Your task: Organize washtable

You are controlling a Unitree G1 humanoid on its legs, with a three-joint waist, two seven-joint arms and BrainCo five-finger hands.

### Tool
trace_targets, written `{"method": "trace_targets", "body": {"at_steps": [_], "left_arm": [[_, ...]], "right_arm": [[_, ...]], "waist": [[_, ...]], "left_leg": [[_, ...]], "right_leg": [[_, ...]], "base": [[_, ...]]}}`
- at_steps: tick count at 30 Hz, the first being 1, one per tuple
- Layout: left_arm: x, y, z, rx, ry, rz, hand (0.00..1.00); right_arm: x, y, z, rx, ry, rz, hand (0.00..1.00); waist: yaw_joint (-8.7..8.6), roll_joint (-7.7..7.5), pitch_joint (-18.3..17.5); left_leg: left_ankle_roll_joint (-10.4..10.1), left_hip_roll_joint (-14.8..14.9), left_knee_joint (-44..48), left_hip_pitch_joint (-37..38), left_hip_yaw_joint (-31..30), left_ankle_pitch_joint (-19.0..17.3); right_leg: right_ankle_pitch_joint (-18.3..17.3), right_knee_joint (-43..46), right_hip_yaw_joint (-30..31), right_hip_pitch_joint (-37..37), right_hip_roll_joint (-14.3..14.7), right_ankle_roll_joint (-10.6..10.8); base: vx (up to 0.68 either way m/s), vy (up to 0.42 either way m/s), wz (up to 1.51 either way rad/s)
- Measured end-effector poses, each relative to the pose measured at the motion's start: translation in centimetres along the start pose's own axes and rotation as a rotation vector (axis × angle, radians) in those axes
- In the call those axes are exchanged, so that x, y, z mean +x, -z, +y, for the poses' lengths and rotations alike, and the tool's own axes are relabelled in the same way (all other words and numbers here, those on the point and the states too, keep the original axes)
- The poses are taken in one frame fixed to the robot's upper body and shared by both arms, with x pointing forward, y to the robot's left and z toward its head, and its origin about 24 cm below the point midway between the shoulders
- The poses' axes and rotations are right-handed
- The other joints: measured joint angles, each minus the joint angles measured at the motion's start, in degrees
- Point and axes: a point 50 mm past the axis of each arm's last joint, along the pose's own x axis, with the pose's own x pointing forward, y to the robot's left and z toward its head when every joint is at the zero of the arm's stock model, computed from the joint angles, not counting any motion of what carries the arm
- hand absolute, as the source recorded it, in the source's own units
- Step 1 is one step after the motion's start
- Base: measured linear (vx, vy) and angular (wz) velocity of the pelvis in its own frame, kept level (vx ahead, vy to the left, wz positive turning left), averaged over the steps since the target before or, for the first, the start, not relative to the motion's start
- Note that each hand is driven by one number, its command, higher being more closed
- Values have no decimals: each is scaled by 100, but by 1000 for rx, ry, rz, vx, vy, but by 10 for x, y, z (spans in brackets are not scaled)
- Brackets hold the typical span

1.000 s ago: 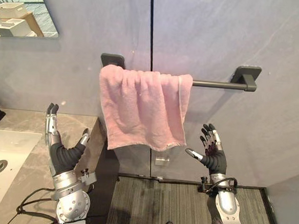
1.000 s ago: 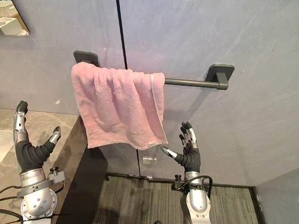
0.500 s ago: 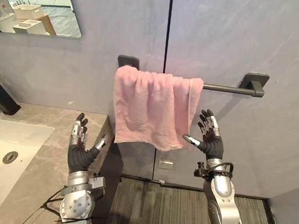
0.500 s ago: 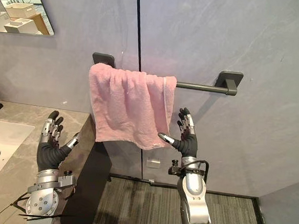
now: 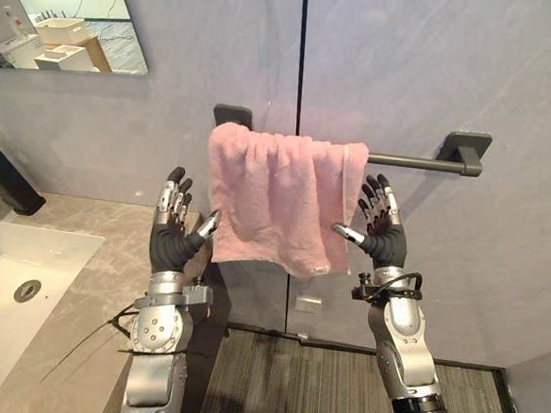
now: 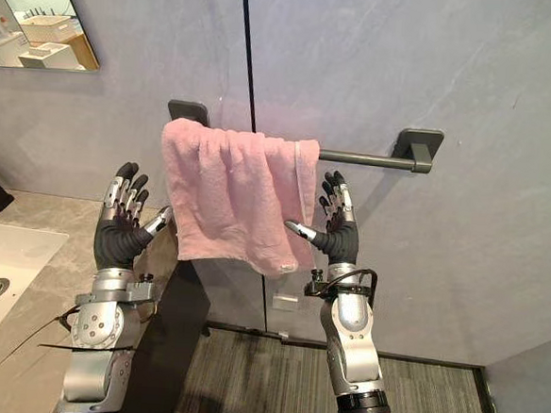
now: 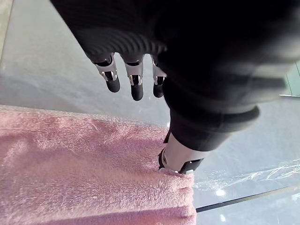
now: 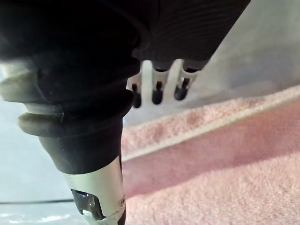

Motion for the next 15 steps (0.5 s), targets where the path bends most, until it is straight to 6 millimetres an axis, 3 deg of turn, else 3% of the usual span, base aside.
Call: {"method": "trace_targets", "body": {"at_steps": [7, 15], "left_arm": [[18, 9, -8, 4, 31, 24, 0], [24, 23, -12, -8, 41, 88, 0]], "right_arm": [[12, -3, 2, 124, -3, -21, 0], [18, -7, 7, 232, -34, -37, 0]], "waist": [[-4, 0, -2], [1, 1, -2]], "left_leg": [[-8, 4, -14, -96, 27, 8], [-8, 16, -17, -132, 74, 8]], "right_leg": [[27, 2, 24, -105, 6, -26], [62, 2, 79, -165, 24, -48]], "base": [[4, 12, -1], [-3, 9, -3]]}}
